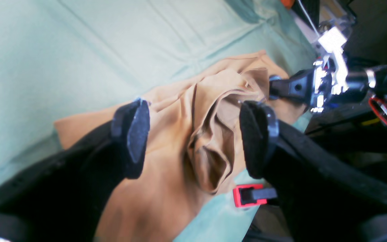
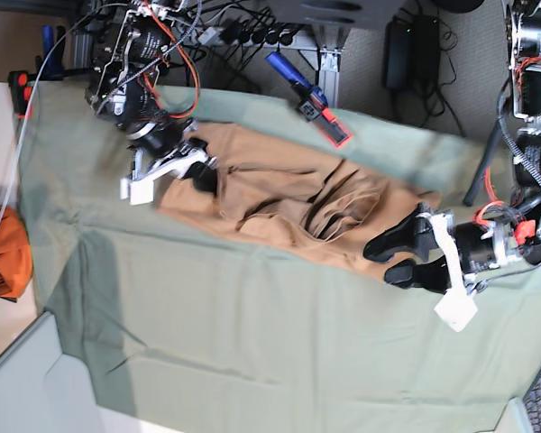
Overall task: Fold the T-shirt properly
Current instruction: 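Grasp the folded bundle with the right gripper and fold it over again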
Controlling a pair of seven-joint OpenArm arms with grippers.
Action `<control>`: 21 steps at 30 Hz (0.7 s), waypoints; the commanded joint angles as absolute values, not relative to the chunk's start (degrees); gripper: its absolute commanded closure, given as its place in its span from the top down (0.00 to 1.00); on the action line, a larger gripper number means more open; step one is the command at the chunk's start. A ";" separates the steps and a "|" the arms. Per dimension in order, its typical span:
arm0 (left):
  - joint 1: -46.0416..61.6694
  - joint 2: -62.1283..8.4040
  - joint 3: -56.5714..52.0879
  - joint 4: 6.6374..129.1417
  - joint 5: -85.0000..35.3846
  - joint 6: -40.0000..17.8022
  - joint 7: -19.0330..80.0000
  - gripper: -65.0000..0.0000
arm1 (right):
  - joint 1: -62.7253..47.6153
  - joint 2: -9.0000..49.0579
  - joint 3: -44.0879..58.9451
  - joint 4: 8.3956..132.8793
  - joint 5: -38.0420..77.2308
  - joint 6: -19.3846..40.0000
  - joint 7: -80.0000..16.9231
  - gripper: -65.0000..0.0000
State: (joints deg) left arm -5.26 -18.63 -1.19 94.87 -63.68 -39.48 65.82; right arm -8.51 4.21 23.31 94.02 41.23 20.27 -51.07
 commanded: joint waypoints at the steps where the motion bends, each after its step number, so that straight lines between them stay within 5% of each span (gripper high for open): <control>1: -6.35 -19.99 -1.58 95.94 -64.90 -40.00 64.82 0.69 | -7.64 6.24 23.77 94.94 41.32 26.83 -49.47 0.00; 14: -6.33 -26.85 -1.58 95.94 -64.95 -40.00 66.06 0.69 | -7.62 24.73 39.16 94.98 45.25 26.81 -51.68 0.00; 21: -5.30 -26.85 -1.58 95.94 -64.93 -40.00 66.08 0.69 | -7.64 23.70 38.06 102.87 51.03 26.89 -55.33 0.00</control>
State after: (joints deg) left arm -4.40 -26.20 -1.21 94.89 -63.72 -39.48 66.89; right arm -8.23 22.68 37.80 101.95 49.65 20.36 -56.62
